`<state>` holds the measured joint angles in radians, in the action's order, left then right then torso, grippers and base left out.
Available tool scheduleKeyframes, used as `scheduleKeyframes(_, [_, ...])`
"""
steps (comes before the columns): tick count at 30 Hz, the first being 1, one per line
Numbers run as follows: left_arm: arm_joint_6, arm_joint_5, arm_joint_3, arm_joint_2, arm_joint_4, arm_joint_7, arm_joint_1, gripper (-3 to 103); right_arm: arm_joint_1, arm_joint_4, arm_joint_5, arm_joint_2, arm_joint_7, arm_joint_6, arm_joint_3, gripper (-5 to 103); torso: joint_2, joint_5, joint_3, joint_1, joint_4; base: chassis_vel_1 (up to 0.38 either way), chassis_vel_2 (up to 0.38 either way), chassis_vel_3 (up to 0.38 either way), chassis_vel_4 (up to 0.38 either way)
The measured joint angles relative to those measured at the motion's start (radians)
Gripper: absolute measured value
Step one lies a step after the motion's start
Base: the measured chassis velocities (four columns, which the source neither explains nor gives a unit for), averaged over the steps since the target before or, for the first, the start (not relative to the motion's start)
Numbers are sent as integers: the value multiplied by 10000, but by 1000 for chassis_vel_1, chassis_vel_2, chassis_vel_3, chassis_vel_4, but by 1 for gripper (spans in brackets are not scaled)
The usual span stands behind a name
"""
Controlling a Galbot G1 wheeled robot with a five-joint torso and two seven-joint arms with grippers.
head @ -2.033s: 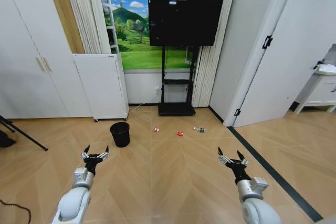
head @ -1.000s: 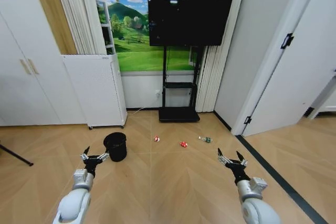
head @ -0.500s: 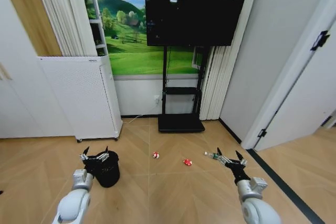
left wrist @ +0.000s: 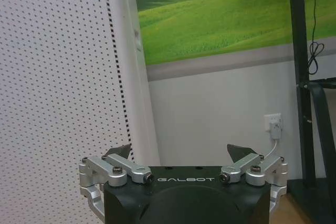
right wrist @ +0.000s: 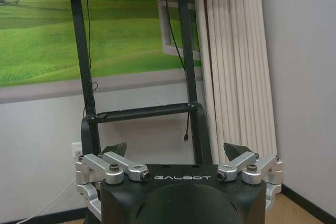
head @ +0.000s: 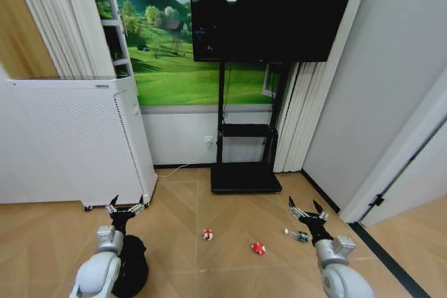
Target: Pick up the trash bin and place the garbage on the floor into it.
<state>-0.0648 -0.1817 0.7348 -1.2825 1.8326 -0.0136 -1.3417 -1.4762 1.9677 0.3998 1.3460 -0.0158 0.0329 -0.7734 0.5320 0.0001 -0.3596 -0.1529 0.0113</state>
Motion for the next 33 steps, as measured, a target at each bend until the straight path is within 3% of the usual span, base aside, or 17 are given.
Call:
scheduleKeyframes(8, [-3,-5,-20,23,-8,-40,-8,100,10,-24,24,26,17,-268,26,100,-3,-4,-4,-9,2,-231,253,235,-263])
scheduleKeyframes(18, [-337,-263,-7,32,215,-352,-190,100,-61,-44,-48,53,29,-351,16,100,1,0,2,7,1,37,-29,-37,49])
scheduleKeyframes(33, [-359,-602,11,-161,354,-712,-384,100,-122,37,-144,141,-7,-379,12,100,-72,-1,44,28,-1,0,0,0,0])
